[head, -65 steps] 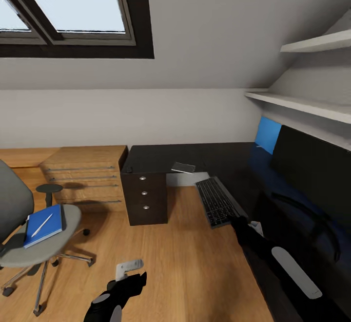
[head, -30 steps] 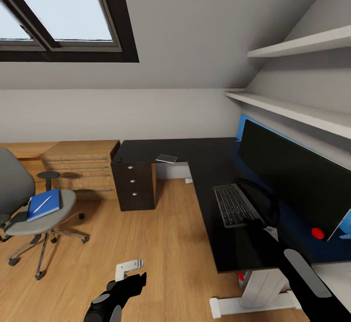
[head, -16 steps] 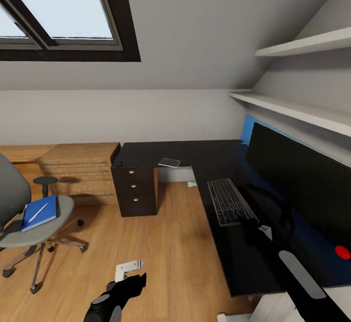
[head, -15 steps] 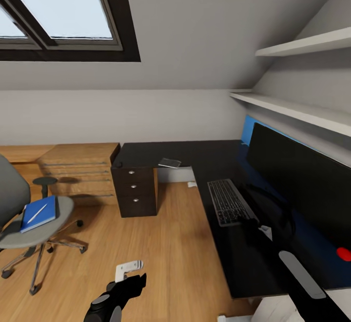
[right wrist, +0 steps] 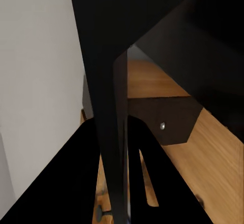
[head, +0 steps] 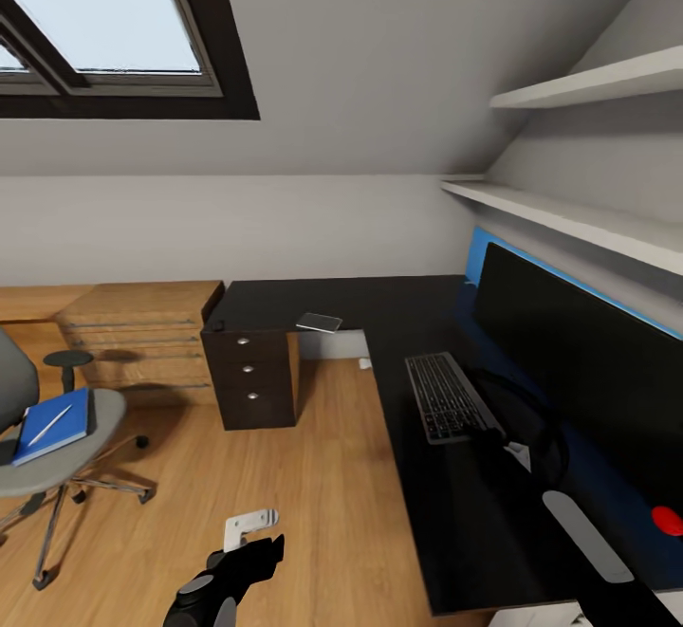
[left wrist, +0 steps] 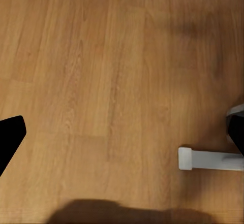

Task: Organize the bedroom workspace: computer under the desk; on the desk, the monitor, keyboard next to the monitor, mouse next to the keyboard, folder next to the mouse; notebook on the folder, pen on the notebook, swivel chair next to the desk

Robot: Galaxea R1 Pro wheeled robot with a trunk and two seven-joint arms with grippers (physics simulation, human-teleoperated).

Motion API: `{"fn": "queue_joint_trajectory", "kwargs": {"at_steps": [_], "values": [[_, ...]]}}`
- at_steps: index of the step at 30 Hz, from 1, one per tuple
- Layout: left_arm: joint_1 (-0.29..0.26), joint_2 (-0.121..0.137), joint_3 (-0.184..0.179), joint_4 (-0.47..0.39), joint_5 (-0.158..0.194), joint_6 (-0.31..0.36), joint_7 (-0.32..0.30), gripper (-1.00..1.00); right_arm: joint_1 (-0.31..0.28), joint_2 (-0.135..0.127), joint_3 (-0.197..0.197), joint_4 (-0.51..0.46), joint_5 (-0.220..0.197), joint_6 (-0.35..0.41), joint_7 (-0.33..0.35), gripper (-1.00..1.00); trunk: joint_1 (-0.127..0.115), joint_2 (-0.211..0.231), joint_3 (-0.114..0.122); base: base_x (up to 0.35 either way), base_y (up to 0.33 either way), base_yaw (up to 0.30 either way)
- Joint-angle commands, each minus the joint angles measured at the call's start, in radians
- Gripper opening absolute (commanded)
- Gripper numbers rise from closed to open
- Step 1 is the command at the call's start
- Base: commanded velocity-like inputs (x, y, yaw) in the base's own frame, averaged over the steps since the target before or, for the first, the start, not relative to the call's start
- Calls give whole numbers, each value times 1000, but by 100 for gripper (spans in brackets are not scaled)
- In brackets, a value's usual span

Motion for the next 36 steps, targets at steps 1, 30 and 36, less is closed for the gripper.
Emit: {"fn": "queue_joint_trajectory", "kwargs": {"at_steps": [1,30,36], "values": [[-1,0,-1,-2,11,4,9,100,-1,-1,2,1,-10,0,-2,-100,0,-2,-2,10,-56,0],[-1,-3,54,-75,20,10,8,100,-1,-1,11,23,-8,0,-9,-100,35,-65,-30,1,-3,0],[-1,-2,55,-73,19,9,8,100,-1,-2,10,23,-8,2,-10,-100,35,-65,-30,0,0,0]]}}
